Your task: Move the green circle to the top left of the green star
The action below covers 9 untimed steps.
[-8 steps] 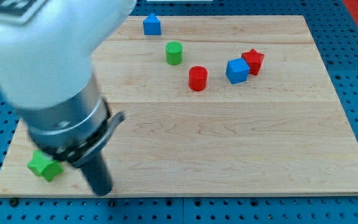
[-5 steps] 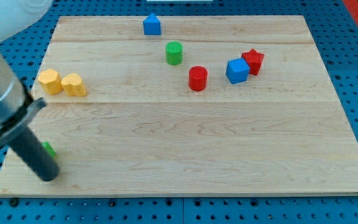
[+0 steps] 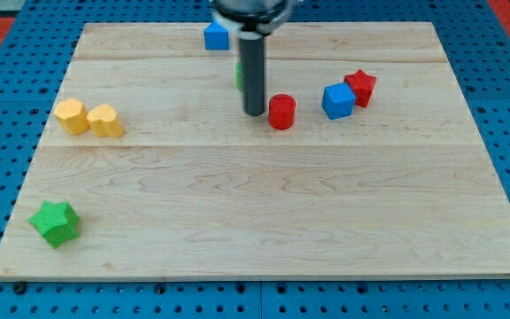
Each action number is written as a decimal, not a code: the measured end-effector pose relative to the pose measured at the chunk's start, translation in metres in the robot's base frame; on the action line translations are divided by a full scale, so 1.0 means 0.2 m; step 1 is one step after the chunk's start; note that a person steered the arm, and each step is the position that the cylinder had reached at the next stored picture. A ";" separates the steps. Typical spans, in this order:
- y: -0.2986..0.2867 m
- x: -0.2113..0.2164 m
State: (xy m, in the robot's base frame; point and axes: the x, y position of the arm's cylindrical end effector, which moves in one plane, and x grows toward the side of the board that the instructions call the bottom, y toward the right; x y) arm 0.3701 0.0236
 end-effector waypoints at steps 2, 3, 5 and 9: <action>-0.15 -0.37; -0.51 -0.06; -0.73 0.18; -1.11 0.47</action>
State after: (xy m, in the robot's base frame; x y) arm 0.4641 -0.1992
